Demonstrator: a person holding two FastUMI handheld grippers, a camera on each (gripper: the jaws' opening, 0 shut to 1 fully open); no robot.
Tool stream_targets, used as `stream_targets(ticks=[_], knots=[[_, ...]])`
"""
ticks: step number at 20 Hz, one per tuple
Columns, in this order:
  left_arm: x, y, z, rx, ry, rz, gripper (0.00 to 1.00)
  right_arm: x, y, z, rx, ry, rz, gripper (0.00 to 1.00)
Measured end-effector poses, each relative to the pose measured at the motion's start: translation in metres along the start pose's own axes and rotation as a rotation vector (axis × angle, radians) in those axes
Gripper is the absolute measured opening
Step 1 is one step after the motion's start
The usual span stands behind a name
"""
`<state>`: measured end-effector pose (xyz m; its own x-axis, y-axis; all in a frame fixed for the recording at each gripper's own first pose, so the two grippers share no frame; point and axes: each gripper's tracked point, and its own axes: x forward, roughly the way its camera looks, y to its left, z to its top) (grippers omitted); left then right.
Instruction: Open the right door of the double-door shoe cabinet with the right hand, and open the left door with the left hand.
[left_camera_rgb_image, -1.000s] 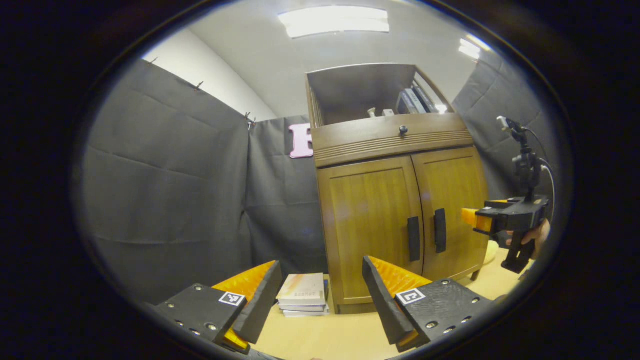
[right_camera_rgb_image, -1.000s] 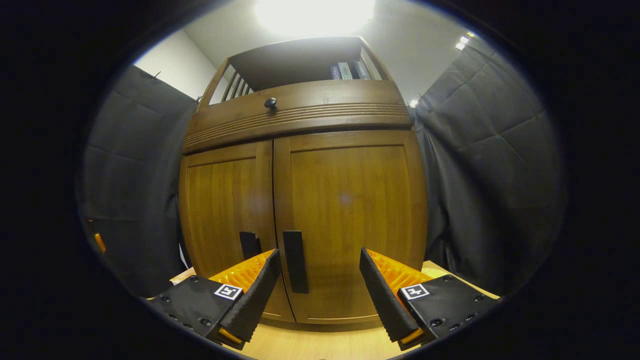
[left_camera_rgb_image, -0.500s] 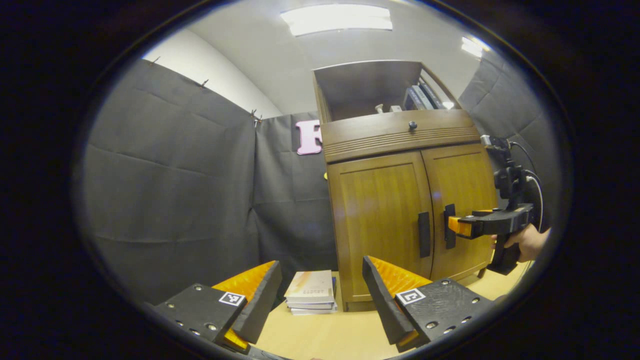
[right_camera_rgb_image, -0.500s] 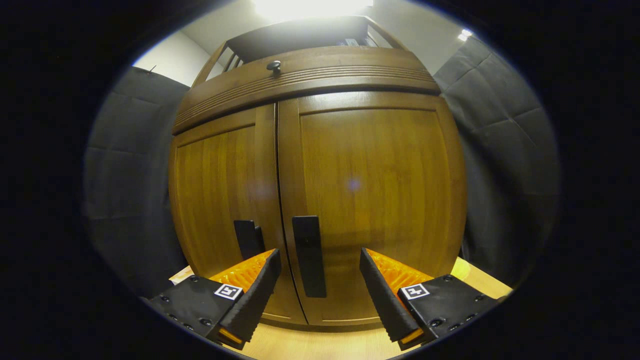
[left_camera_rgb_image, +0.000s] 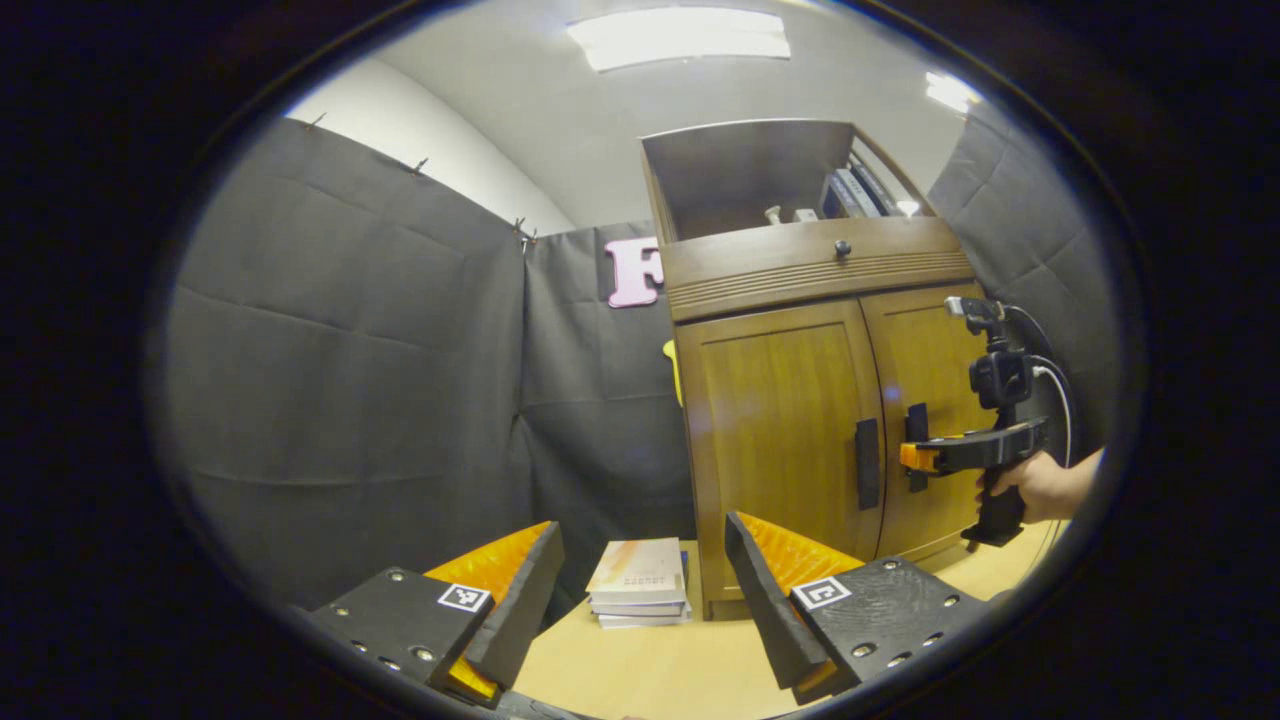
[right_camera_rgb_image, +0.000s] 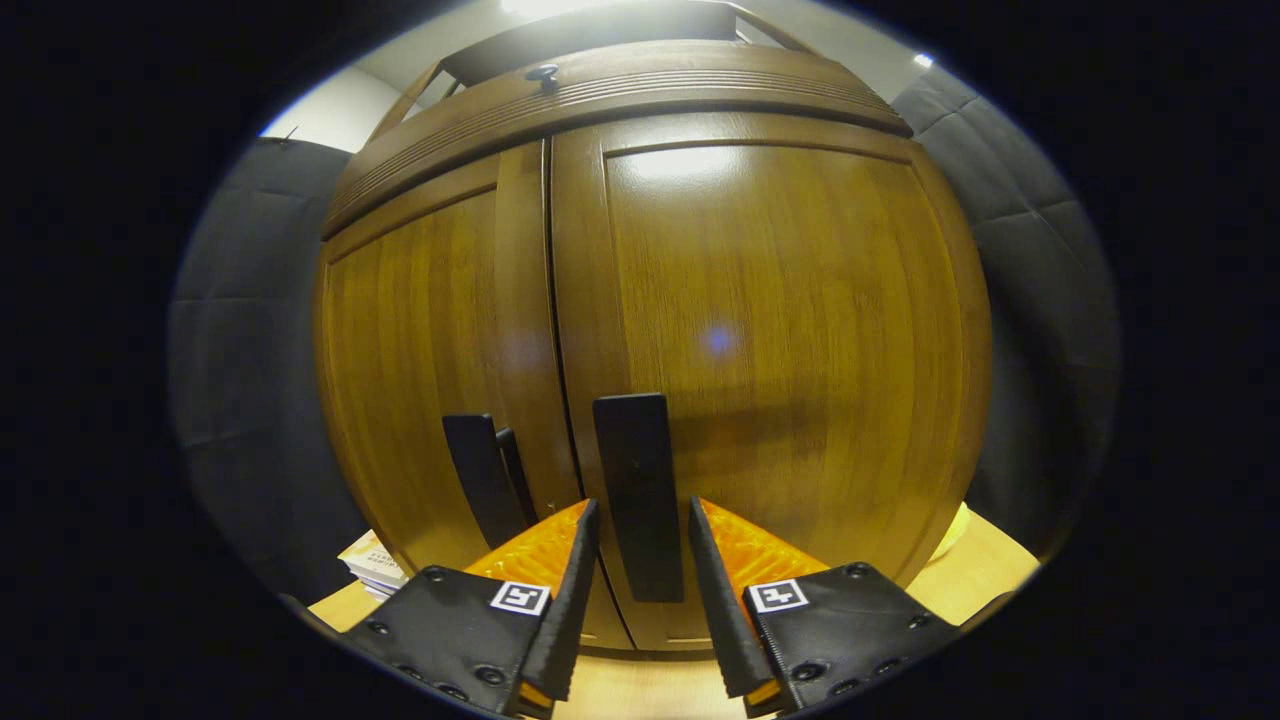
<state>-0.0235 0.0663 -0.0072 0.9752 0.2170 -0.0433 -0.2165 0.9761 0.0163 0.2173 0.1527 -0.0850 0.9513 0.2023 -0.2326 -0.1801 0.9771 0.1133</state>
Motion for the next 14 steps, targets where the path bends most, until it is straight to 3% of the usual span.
stream_targets(ticks=[2, 4, 8, 14], knots=[[0.0, 0.0, 0.0, -0.005, 0.001, -0.002, 0.95, 0.003, -0.003, -0.001, -0.013, -0.002, -0.016, 0.51], [-0.001, -0.001, 0.001, -0.011, -0.002, -0.007, 0.95, 0.002, -0.003, -0.002, -0.054, 0.0, -0.009, 0.36], [-0.002, -0.003, 0.002, -0.025, -0.001, -0.033, 0.95, -0.001, -0.002, -0.002, -0.084, 0.004, 0.024, 0.19], [0.0, -0.007, 0.01, -0.035, -0.021, -0.084, 0.95, -0.03, -0.003, -0.002, -0.083, 0.019, 0.06, 0.23]])
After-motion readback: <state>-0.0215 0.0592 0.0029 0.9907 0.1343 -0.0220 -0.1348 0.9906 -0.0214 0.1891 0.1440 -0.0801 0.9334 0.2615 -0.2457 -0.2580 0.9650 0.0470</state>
